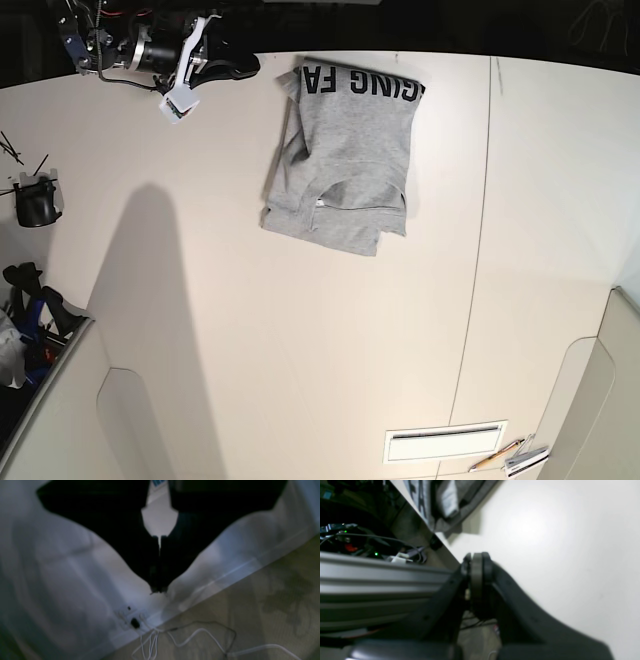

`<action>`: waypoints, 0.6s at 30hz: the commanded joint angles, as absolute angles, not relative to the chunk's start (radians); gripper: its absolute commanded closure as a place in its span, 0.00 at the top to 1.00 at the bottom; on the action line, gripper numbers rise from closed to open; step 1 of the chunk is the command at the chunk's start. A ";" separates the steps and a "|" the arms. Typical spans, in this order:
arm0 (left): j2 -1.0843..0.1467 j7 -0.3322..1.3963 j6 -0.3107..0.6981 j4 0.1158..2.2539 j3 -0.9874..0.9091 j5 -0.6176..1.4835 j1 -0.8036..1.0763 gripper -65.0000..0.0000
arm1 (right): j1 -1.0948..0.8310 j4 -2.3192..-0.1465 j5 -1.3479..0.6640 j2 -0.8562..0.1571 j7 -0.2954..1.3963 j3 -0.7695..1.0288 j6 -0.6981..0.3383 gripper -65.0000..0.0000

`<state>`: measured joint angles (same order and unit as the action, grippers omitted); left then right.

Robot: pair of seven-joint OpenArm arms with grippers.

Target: Fold the T-shirt properly

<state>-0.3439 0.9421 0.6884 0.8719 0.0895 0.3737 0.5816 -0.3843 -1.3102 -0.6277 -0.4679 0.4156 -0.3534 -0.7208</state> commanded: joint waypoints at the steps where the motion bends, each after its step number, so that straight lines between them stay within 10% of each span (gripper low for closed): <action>1: -0.352 0.957 0.698 0.853 0.099 0.373 0.577 0.00 | -0.414 -1.135 -0.467 -0.429 0.845 -0.431 -0.571 0.00; 18: -0.381 1.171 0.689 0.871 0.119 0.392 0.538 0.00 | -0.336 -1.192 -0.464 -0.454 0.935 -0.432 -0.467 0.00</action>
